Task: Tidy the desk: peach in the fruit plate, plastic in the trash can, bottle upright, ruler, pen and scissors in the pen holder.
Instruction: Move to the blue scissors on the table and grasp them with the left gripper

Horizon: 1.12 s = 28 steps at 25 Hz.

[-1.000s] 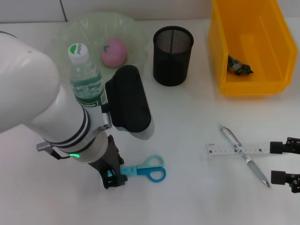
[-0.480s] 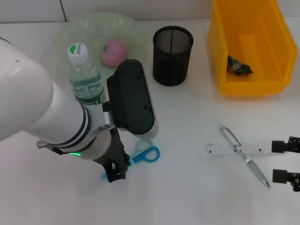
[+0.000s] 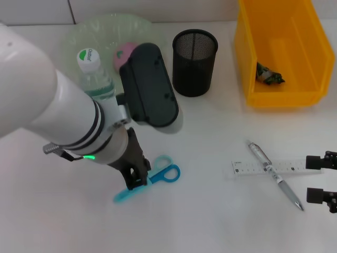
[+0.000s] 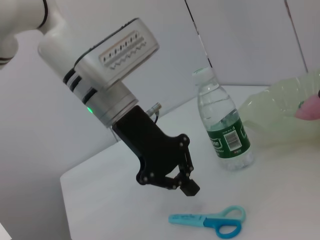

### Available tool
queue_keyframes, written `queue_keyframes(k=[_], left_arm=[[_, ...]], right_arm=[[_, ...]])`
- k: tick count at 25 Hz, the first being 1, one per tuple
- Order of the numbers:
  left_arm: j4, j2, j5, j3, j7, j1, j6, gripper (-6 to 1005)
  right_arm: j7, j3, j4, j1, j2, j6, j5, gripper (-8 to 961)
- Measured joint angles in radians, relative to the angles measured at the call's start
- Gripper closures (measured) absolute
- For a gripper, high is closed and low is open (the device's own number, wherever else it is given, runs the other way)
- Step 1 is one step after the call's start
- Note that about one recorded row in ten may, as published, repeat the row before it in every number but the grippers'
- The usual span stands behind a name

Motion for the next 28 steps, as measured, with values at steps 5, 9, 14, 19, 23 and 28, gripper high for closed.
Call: queue_keyframes(k=[5, 9, 14, 19, 23, 28], left_arm=[[-0.037, -0.002, 0.005, -0.033, -0.093, -0.051, 0.048, 985], [-0.064, -0.003, 0.005, -0.031, -0.124, -0.065, 0.060, 916], [-0.083, -0.003, -0.008, -0.017, -0.158, -0.063, 0.060, 731], [-0.114, -0.003, -0.018, -0.009, -0.175, -0.066, 0.057, 525], [-0.141, -0.003, -0.041, -0.008, -0.188, -0.068, 0.049, 406], [-0.154, -0.003, -0.052, -0.010, -0.213, -0.069, 0.042, 412]], right_arm=[[0.000, 0.000, 0.000, 0.002, 0.000, 0.002, 0.000, 114], [0.000, 0.000, 0.000, 0.013, 0.001, 0.015, 0.000, 114], [0.000, 0.000, 0.014, 0.028, 0.000, 0.016, 0.000, 114], [0.000, -0.004, 0.022, 0.039, -0.002, 0.032, -0.004, 114], [0.000, -0.008, 0.023, 0.039, -0.002, 0.038, -0.005, 114], [-0.006, -0.009, 0.023, 0.038, -0.001, 0.036, -0.007, 114]])
